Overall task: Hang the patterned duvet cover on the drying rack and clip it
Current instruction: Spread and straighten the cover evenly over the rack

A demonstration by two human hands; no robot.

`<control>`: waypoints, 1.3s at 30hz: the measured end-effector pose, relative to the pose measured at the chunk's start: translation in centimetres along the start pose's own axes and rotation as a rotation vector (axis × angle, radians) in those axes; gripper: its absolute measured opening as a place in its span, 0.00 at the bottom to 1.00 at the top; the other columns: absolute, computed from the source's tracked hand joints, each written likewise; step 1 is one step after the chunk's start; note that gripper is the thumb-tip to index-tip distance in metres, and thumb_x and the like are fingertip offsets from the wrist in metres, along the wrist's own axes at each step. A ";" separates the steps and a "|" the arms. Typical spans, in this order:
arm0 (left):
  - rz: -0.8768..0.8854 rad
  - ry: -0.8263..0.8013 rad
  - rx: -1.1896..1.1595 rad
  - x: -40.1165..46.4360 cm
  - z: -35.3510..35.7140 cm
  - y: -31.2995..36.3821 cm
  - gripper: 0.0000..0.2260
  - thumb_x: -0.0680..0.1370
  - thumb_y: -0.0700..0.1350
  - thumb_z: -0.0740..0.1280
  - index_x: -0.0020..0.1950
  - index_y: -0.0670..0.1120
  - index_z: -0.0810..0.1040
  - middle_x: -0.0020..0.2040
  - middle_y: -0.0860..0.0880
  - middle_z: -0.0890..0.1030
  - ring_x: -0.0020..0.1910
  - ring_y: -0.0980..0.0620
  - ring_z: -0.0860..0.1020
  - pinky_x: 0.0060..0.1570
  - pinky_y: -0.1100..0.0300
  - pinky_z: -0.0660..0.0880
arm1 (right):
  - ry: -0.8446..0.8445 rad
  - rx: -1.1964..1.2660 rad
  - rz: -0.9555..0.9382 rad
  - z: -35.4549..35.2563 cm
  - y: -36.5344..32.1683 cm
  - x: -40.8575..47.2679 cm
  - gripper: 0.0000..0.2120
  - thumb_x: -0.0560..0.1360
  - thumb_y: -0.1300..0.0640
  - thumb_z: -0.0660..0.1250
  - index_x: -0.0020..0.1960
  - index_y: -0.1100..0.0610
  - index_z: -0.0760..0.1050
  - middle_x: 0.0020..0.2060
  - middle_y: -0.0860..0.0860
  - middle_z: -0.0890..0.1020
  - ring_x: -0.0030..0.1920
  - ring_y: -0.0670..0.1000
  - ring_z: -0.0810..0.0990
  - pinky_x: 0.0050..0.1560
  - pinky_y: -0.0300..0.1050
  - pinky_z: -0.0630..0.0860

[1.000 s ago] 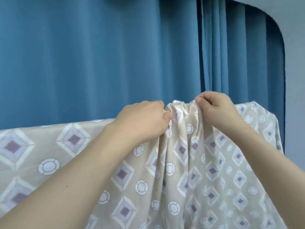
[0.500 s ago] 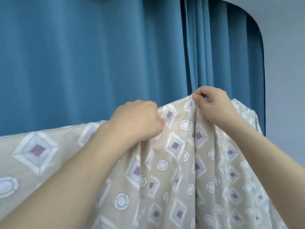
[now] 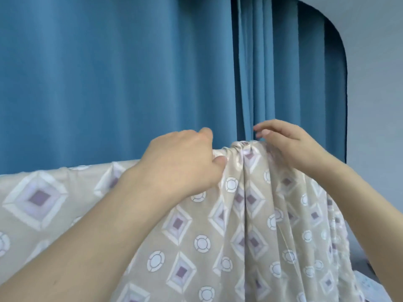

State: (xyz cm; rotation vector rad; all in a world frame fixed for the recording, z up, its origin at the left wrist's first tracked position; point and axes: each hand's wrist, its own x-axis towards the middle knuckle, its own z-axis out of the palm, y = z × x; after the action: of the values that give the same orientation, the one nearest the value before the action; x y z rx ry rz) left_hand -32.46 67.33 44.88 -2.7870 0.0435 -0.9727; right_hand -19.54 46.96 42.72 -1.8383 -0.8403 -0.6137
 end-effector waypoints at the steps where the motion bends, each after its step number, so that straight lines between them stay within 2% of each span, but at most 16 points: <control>1: 0.018 0.042 -0.025 1.0 0.5 1.2 0.16 0.79 0.61 0.54 0.56 0.50 0.70 0.51 0.52 0.76 0.50 0.47 0.75 0.43 0.54 0.71 | -0.059 -0.033 0.022 -0.8 0.9 0.2 0.08 0.81 0.53 0.62 0.54 0.49 0.80 0.49 0.44 0.83 0.53 0.45 0.80 0.60 0.46 0.74; 4: 0.045 0.073 -0.070 4.0 1.9 4.8 0.17 0.80 0.60 0.54 0.58 0.50 0.71 0.54 0.51 0.77 0.52 0.47 0.75 0.42 0.54 0.69 | -0.156 -0.105 -0.024 -1.9 3.2 0.5 0.09 0.80 0.51 0.63 0.48 0.51 0.81 0.42 0.48 0.84 0.46 0.51 0.82 0.53 0.51 0.78; 7: -0.001 0.025 -0.035 5.6 3.2 7.2 0.16 0.80 0.61 0.52 0.49 0.51 0.71 0.45 0.50 0.75 0.44 0.45 0.72 0.39 0.54 0.66 | -0.037 -0.164 -0.111 -2.8 4.5 1.7 0.12 0.81 0.54 0.62 0.40 0.51 0.78 0.31 0.43 0.77 0.32 0.43 0.74 0.38 0.39 0.72; 9: -0.012 0.031 0.031 5.8 3.7 7.8 0.18 0.80 0.62 0.51 0.41 0.50 0.67 0.38 0.52 0.72 0.41 0.45 0.72 0.37 0.54 0.65 | 0.062 -0.231 -0.092 -3.8 5.8 2.8 0.13 0.81 0.53 0.61 0.38 0.50 0.75 0.29 0.46 0.75 0.29 0.44 0.70 0.33 0.38 0.69; 11: -0.041 0.031 0.042 5.9 3.8 7.9 0.20 0.80 0.64 0.50 0.39 0.50 0.65 0.37 0.53 0.72 0.40 0.46 0.72 0.36 0.54 0.64 | 0.085 -0.178 -0.045 -4.9 7.1 3.4 0.13 0.81 0.52 0.60 0.39 0.51 0.76 0.33 0.48 0.77 0.33 0.45 0.73 0.37 0.39 0.70; 14: -0.108 -0.018 0.058 6.6 3.8 8.1 0.20 0.79 0.65 0.50 0.41 0.51 0.68 0.42 0.52 0.75 0.43 0.46 0.73 0.38 0.54 0.65 | -0.106 0.010 -0.067 -5.6 7.4 3.2 0.07 0.79 0.52 0.64 0.46 0.53 0.78 0.39 0.47 0.79 0.39 0.45 0.76 0.46 0.41 0.73; 17: -0.128 -0.050 0.052 7.8 4.3 9.2 0.20 0.78 0.65 0.52 0.39 0.51 0.67 0.43 0.52 0.75 0.45 0.46 0.73 0.39 0.54 0.66 | -0.287 -0.005 -0.121 -5.3 6.9 3.2 0.04 0.77 0.53 0.68 0.47 0.53 0.77 0.38 0.50 0.79 0.36 0.47 0.74 0.39 0.45 0.74; 20: -0.099 -0.064 0.017 9.1 4.4 10.6 0.18 0.79 0.63 0.53 0.41 0.51 0.69 0.44 0.52 0.76 0.46 0.47 0.75 0.39 0.55 0.69 | -0.248 0.034 -0.115 -5.6 6.7 3.8 0.07 0.77 0.55 0.68 0.41 0.54 0.75 0.35 0.51 0.78 0.34 0.49 0.72 0.34 0.46 0.70; 22: -0.089 -0.088 -0.001 9.5 4.3 11.2 0.18 0.79 0.63 0.54 0.40 0.51 0.69 0.43 0.52 0.76 0.45 0.48 0.75 0.38 0.55 0.70 | -0.189 -0.076 -0.151 -6.0 6.9 4.1 0.08 0.77 0.55 0.68 0.40 0.53 0.74 0.34 0.49 0.77 0.32 0.47 0.72 0.33 0.43 0.70; 25: -0.086 -0.090 -0.032 9.7 4.3 11.4 0.18 0.79 0.62 0.55 0.39 0.50 0.69 0.41 0.52 0.75 0.43 0.48 0.75 0.37 0.55 0.69 | 0.089 -0.276 -0.173 -7.3 8.5 4.5 0.06 0.78 0.55 0.66 0.42 0.53 0.74 0.35 0.45 0.77 0.36 0.46 0.75 0.38 0.43 0.71; 28: -0.094 -0.075 -0.008 9.4 4.8 11.3 0.15 0.80 0.58 0.55 0.39 0.49 0.69 0.40 0.52 0.75 0.43 0.48 0.75 0.35 0.56 0.66 | 0.304 -0.191 -0.009 -9.0 10.4 4.6 0.04 0.78 0.58 0.62 0.44 0.52 0.73 0.37 0.45 0.77 0.36 0.46 0.74 0.36 0.40 0.70; 30: -0.081 -0.042 0.031 9.3 5.2 11.4 0.15 0.81 0.56 0.54 0.38 0.50 0.67 0.40 0.53 0.74 0.42 0.48 0.74 0.33 0.56 0.63 | 0.205 -0.106 0.052 -9.2 11.1 4.3 0.07 0.78 0.61 0.61 0.50 0.50 0.74 0.44 0.45 0.79 0.39 0.44 0.76 0.35 0.32 0.71; 32: -0.067 -0.029 0.028 9.2 5.3 11.6 0.16 0.82 0.56 0.54 0.38 0.50 0.66 0.39 0.54 0.74 0.42 0.49 0.74 0.34 0.56 0.63 | -0.015 -0.017 0.011 -8.4 10.7 3.5 0.09 0.78 0.58 0.62 0.56 0.48 0.76 0.50 0.43 0.80 0.46 0.41 0.78 0.44 0.31 0.72; 33: -0.062 -0.028 0.022 9.2 5.3 11.7 0.15 0.82 0.57 0.54 0.39 0.50 0.67 0.39 0.54 0.74 0.42 0.49 0.74 0.35 0.56 0.63 | -0.120 -0.016 -0.033 -7.8 10.0 3.2 0.08 0.78 0.54 0.64 0.56 0.46 0.77 0.49 0.42 0.81 0.49 0.40 0.78 0.48 0.34 0.72; 35: -0.070 -0.027 0.007 9.1 5.1 11.7 0.14 0.81 0.57 0.54 0.43 0.52 0.71 0.40 0.54 0.76 0.43 0.49 0.75 0.36 0.56 0.66 | -0.241 -0.100 -0.125 -6.8 8.7 2.9 0.05 0.78 0.51 0.65 0.50 0.47 0.79 0.43 0.42 0.82 0.45 0.40 0.79 0.48 0.38 0.74; 39: -0.194 0.002 -0.069 8.4 4.0 11.4 0.12 0.79 0.55 0.54 0.48 0.51 0.74 0.45 0.51 0.77 0.46 0.46 0.75 0.39 0.55 0.69 | -0.069 -0.251 -0.195 -7.0 8.1 3.6 0.09 0.80 0.55 0.64 0.42 0.52 0.77 0.30 0.43 0.76 0.31 0.40 0.72 0.35 0.36 0.68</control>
State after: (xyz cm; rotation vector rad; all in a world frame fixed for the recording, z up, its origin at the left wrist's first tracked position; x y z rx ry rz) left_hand -23.00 56.09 44.83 -2.8961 -0.2004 -1.0351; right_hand -11.30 39.32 43.44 -2.0262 -1.0357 -0.8127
